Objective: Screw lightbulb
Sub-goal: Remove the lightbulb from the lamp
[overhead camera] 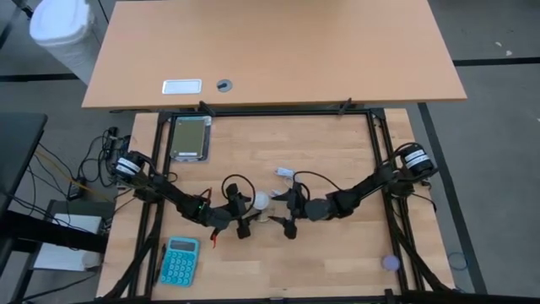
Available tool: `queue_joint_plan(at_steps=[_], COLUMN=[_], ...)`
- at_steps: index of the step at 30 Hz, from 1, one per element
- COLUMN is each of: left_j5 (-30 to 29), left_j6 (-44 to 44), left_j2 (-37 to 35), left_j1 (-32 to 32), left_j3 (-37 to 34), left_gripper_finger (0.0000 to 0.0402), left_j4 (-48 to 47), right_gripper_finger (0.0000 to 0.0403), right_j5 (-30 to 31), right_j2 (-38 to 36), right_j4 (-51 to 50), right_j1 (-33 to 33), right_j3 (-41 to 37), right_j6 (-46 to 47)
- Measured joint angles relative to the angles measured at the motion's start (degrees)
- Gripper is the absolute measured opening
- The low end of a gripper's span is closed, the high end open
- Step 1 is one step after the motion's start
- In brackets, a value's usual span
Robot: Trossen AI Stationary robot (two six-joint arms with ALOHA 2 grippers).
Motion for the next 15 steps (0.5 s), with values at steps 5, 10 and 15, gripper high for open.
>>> queue_joint_plan(at_steps=[5,10,15], left_j5=[0.0,1.2,2.5], left_j6=[-0.8,-0.6,1.6], left_j2=[0.6,5.2,7.4], left_j1=[1.3,2.4,2.6], left_j3=[0.0,0.8,2.1], left_gripper_finger=[0.0252,0.0258,0.0261], left_j4=[0.7,7.6,8.5], right_gripper_finger=[0.0324,0.0324,0.0324], right_j5=[-2.1,-2.3,-3.0], right_j2=[1.2,1.1,1.0], right_j4=[1.9,2.1,0.5], right_j1=[-1.0,-0.9,-0.9], right_j3=[0.0,0.0,-0.1], right_j6=[0.4,0.4,1.1])
